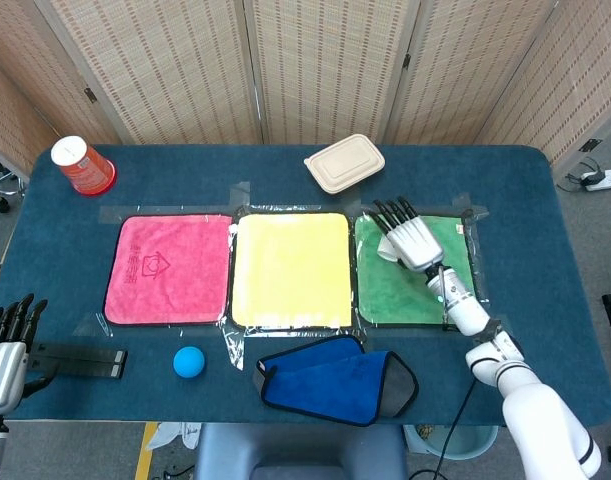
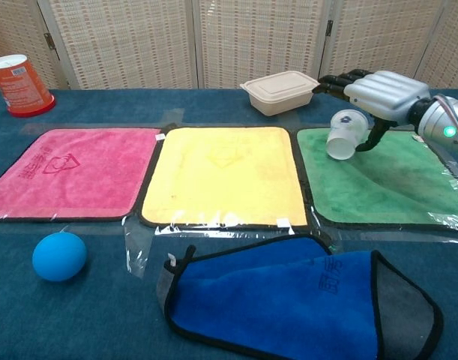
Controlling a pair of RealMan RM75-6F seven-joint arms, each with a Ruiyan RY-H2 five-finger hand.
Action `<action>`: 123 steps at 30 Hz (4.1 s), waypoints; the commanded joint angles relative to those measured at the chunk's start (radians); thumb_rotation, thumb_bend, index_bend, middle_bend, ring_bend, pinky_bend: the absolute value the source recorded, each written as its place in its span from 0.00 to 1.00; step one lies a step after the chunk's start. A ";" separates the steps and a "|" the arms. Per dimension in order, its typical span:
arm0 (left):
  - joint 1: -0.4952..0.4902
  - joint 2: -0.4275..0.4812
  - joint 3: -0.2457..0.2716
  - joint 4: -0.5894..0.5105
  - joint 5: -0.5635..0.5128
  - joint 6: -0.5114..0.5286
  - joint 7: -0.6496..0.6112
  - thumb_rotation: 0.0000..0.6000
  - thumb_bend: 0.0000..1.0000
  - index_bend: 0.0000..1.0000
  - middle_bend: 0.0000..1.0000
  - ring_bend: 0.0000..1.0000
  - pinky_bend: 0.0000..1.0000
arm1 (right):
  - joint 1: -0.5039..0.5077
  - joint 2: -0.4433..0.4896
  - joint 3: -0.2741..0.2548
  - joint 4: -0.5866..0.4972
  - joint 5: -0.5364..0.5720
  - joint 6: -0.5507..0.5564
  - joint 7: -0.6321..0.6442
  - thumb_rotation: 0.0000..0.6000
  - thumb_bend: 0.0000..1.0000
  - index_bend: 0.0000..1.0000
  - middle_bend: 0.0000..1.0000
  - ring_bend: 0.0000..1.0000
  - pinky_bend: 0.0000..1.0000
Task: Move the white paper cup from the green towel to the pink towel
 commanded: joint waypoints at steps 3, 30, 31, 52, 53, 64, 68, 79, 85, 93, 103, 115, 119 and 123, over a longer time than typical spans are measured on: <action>0.003 0.000 0.001 0.006 -0.006 -0.002 -0.004 1.00 0.32 0.06 0.04 0.07 0.00 | 0.035 -0.019 0.014 -0.045 -0.005 0.014 -0.018 1.00 0.08 0.00 0.00 0.00 0.00; 0.005 0.000 0.009 0.014 0.006 -0.006 -0.011 1.00 0.32 0.06 0.04 0.07 0.00 | 0.013 0.259 0.120 -0.488 0.194 -0.186 -0.138 1.00 0.08 0.00 0.00 0.00 0.00; 0.006 0.001 0.009 0.013 0.006 -0.004 -0.010 1.00 0.32 0.06 0.04 0.07 0.00 | 0.015 0.258 0.122 -0.487 0.200 -0.198 -0.138 1.00 0.09 0.00 0.00 0.00 0.00; 0.015 0.003 0.016 0.017 0.007 -0.003 -0.014 1.00 0.32 0.06 0.04 0.07 0.00 | 0.054 0.238 0.185 -0.422 0.332 -0.415 -0.061 1.00 0.34 0.00 0.00 0.00 0.00; 0.016 0.003 0.016 0.017 0.006 -0.002 -0.014 1.00 0.32 0.06 0.04 0.07 0.00 | 0.057 0.233 0.185 -0.410 0.337 -0.431 -0.061 1.00 0.34 0.00 0.00 0.00 0.00; 0.017 0.007 0.016 0.008 0.001 -0.003 -0.001 1.00 0.32 0.06 0.04 0.07 0.00 | 0.106 0.180 0.179 -0.339 0.330 -0.563 -0.006 1.00 0.34 0.00 0.00 0.01 0.00; 0.019 0.008 0.015 0.007 -0.004 -0.003 0.001 1.00 0.32 0.06 0.04 0.07 0.00 | 0.119 0.167 0.175 -0.324 0.297 -0.563 0.032 1.00 0.34 0.00 0.00 0.01 0.00; 0.023 0.012 0.015 0.010 -0.008 -0.002 -0.005 1.00 0.32 0.06 0.04 0.07 0.00 | 0.136 0.138 0.171 -0.257 0.251 -0.552 0.116 1.00 0.34 0.00 0.00 0.01 0.00; 0.029 0.016 0.015 0.008 -0.015 0.002 -0.003 1.00 0.32 0.06 0.04 0.07 0.00 | 0.161 0.119 0.166 -0.240 0.230 -0.572 0.150 1.00 0.34 0.00 0.00 0.01 0.00; 0.028 0.015 0.014 0.007 -0.018 -0.003 -0.001 1.00 0.32 0.06 0.04 0.07 0.00 | 0.145 0.193 0.121 -0.401 0.125 -0.457 0.224 1.00 0.34 0.00 0.00 0.03 0.00; 0.028 0.012 0.016 0.010 -0.012 -0.003 -0.006 1.00 0.32 0.06 0.04 0.07 0.00 | 0.118 0.335 0.067 -0.699 0.038 -0.345 0.214 1.00 0.34 0.00 0.00 0.04 0.00; 0.035 0.015 0.019 0.012 -0.005 0.007 -0.018 1.00 0.32 0.06 0.04 0.07 0.00 | 0.075 0.427 0.039 -0.896 -0.011 -0.218 0.182 1.00 0.34 0.00 0.00 0.04 0.00; 0.034 0.015 0.018 0.010 -0.004 0.005 -0.015 1.00 0.32 0.06 0.04 0.07 0.00 | 0.047 0.460 0.041 -0.918 -0.035 -0.131 0.169 1.00 0.34 0.00 0.00 0.04 0.00; 0.029 0.014 0.017 0.005 -0.001 0.000 -0.008 1.00 0.32 0.06 0.04 0.07 0.00 | 0.026 0.479 0.045 -0.903 -0.027 -0.095 0.108 1.00 0.34 0.00 0.00 0.04 0.00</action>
